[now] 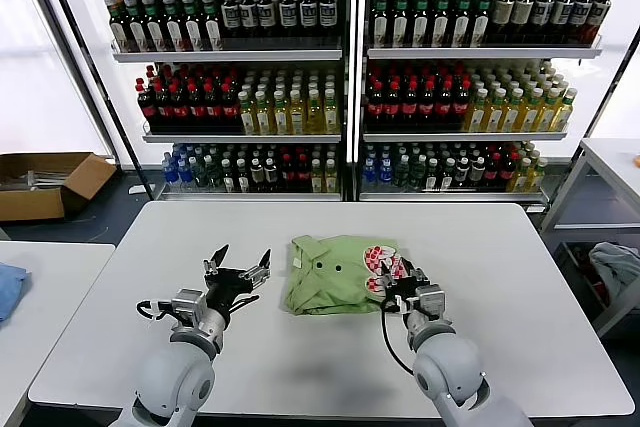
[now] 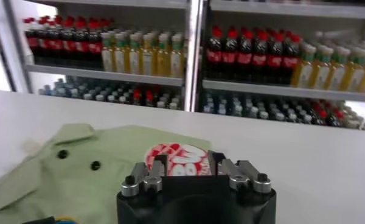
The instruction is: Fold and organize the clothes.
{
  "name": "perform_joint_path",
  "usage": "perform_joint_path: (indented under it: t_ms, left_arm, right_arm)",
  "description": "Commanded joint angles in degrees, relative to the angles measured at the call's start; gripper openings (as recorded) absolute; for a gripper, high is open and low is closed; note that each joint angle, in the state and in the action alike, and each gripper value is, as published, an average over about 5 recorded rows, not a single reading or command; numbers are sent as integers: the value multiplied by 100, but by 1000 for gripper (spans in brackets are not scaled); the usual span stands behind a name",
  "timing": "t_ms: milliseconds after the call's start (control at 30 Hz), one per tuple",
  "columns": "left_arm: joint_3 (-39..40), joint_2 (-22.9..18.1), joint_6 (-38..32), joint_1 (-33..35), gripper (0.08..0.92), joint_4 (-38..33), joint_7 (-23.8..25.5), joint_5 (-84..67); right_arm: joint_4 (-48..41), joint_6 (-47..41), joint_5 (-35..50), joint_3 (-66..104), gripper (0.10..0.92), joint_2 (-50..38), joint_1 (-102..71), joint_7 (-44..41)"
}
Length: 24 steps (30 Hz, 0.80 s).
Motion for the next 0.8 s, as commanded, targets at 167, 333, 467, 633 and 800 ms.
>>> perform_joint_path:
  t_ms: [167, 333, 467, 633, 800]
  left_arm:
    - [-55, -29, -33, 254, 823, -51, 30, 29]
    - [-39, -59, -36, 312, 823, -49, 45, 28]
    - [-30, -59, -37, 346, 823, -47, 59, 30]
    - [-6, -61, -34, 398, 823, -41, 103, 50]
    - [13, -60, -33, 438, 823, -64, 129, 66]
  right_arm:
    - [145, -122, -24, -596, 674, 373, -318, 665]
    - [71, -125, -139, -394, 793, 663, -438, 965]
    - [29, -102, -133, -222, 821, 842, -569, 1014]
    - [-30, 30, -39, -17, 823, 1044, -667, 939]
    - [38, 49, 195, 274, 823, 1308, -764, 939]
